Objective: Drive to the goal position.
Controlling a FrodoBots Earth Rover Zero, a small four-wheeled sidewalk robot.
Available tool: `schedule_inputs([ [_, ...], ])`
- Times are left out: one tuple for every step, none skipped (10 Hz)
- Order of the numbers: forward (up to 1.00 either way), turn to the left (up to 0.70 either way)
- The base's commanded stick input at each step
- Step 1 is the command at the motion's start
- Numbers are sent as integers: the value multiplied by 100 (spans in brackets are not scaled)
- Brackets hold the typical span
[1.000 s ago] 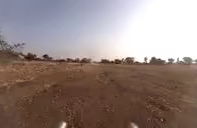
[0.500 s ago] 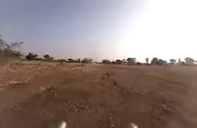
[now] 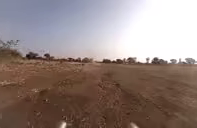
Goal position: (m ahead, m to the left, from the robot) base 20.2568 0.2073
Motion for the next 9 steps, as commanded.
schedule_inputs([
  [70,0],
  [70,0],
  [70,0],
  [70,0],
  [70,0],
  [70,0],
  [70,0],
  [70,0],
  [70,0],
])
